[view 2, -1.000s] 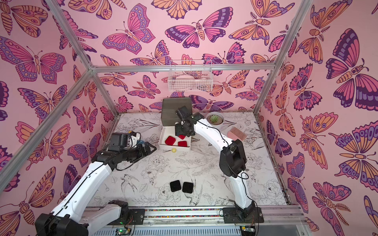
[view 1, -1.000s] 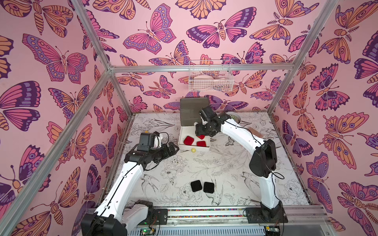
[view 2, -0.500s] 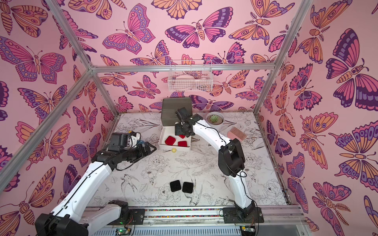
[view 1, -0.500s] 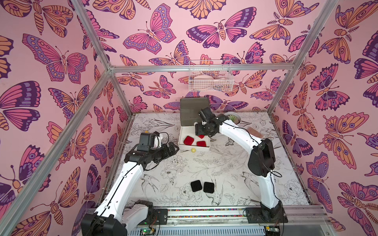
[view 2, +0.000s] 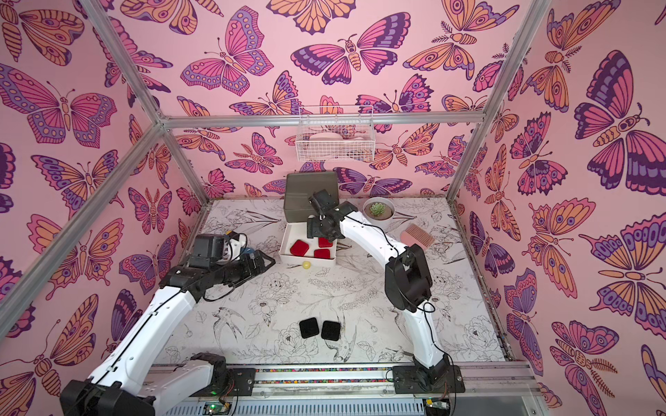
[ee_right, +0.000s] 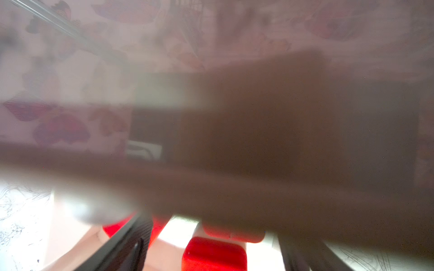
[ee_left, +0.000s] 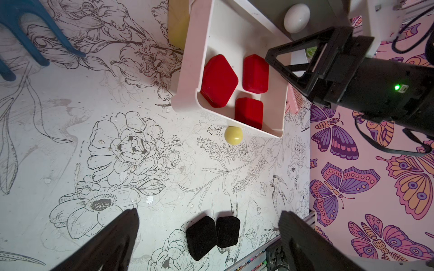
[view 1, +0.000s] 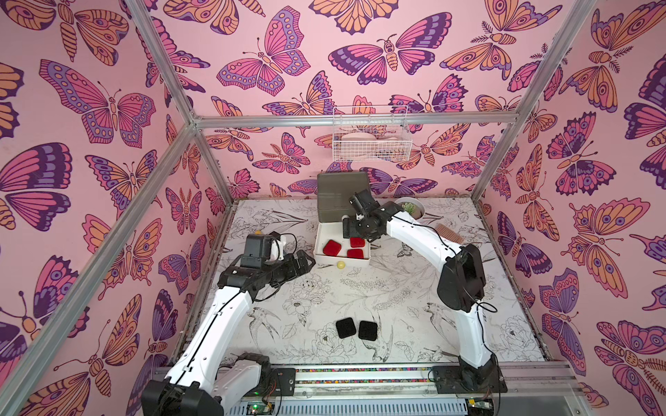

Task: Place the brooch boxes into the drawer by color
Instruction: Place the brooch box in the drawer.

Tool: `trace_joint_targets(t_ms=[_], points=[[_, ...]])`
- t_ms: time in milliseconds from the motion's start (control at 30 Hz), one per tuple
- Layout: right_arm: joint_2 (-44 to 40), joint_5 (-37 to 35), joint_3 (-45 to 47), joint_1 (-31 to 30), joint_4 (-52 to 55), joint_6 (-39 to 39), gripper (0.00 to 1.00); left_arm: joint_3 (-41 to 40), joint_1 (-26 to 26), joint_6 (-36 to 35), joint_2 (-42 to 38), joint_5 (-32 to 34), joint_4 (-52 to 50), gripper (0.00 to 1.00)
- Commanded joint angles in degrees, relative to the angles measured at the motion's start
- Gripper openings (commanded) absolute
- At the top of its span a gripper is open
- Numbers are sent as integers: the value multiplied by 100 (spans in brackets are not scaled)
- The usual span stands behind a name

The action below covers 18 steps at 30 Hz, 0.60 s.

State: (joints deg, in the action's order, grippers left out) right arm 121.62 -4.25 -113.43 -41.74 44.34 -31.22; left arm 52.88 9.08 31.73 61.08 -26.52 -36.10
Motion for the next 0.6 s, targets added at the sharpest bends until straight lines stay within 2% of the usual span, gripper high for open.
trace_joint_targets(t_ms=[0, 233, 333, 467, 567], points=[[-590, -128, 165, -190, 14, 103, 88, 71, 16, -90, -18, -2, -135, 100], [-1679, -133, 1147, -600, -206, -125, 85, 59, 23, -92, -47, 24, -139, 100], [-2362, 252, 1985, -726, -832, -544, 82, 3, 22, -90, -73, 55, -142, 100], [-3369, 1103, 3800, -740, -2835, -1820, 78, 9, 23, -91, -36, 83, -127, 100], [-3744, 1291, 4969, -797, -4375, -2699, 76, 44, 23, -99, 22, 94, -125, 100]])
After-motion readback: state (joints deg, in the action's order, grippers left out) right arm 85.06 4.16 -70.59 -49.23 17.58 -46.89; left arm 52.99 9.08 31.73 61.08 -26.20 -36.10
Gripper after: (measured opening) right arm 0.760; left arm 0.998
